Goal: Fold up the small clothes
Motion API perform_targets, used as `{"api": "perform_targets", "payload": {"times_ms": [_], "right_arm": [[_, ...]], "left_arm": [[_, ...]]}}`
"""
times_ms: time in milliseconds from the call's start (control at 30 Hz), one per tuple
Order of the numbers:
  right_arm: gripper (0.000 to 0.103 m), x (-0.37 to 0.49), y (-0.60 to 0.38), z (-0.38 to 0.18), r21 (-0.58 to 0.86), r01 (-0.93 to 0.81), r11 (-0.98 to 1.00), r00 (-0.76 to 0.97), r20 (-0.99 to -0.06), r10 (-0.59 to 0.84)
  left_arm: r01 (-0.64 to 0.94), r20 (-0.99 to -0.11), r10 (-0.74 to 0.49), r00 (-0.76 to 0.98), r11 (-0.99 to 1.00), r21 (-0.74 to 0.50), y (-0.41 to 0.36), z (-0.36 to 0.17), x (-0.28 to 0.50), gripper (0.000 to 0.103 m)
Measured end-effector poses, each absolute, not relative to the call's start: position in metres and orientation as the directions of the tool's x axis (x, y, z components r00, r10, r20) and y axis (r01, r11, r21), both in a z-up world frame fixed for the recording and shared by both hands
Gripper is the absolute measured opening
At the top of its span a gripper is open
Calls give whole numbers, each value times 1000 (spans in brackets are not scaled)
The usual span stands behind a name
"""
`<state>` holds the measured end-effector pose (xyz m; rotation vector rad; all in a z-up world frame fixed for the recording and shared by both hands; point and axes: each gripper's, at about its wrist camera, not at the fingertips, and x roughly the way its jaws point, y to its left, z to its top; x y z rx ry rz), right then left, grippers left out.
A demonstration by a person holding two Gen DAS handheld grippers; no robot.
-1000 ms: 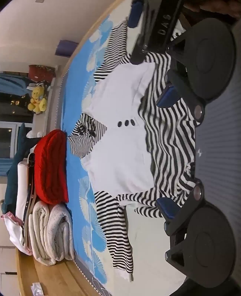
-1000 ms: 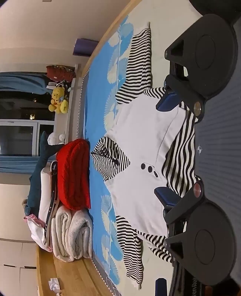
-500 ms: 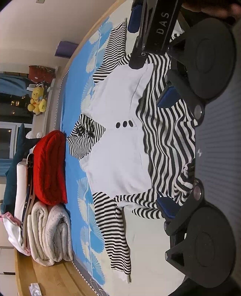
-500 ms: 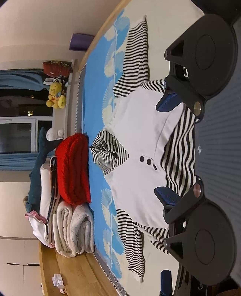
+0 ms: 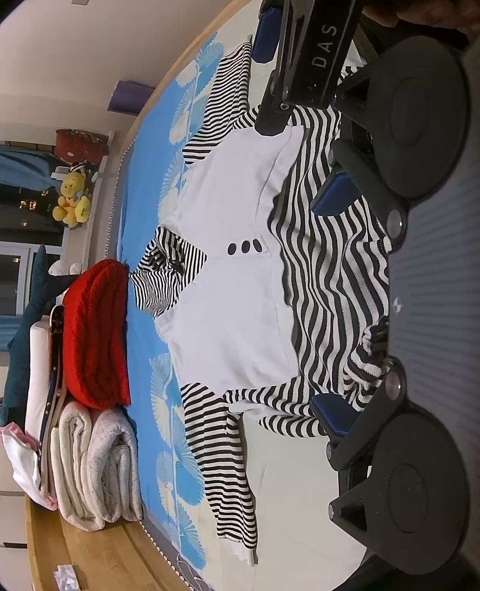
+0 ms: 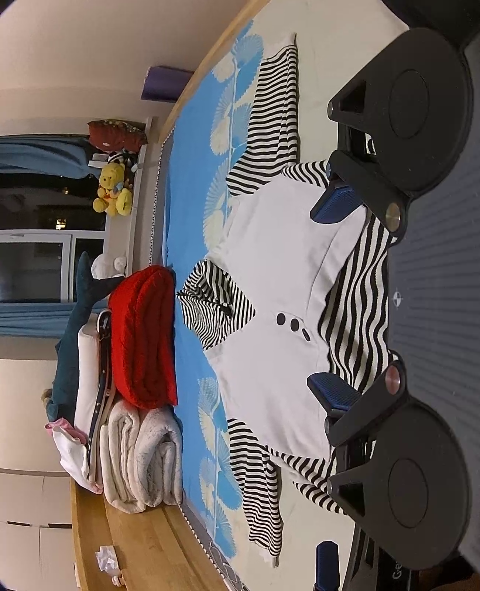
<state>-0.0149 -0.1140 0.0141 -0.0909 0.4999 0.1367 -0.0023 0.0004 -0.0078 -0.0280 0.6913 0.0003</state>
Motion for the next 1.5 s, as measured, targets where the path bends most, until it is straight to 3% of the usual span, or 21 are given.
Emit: {"api": "perform_targets", "payload": {"times_ms": [1300,1400,1467,1500], "right_arm": [[88,-14,-117,12,-60,-141,988,866,-490,93],[86,-15,-118,15,-60,-127,990,879,-469,85],[86,-16,-120,18,-59,-109,992,890,-450,71],[86,-16,-122,19,-55,-97,994,896,-440,64]], "left_arm": [[-37,-637,1,771,998,-44,4,-11,0,102],[-55,-626,7,780,997,-56,10,-1,4,95],[-52,-626,-3,780,996,-70,18,11,12,75],[-51,-613,-13,790,995,-87,23,17,16,72]]}}
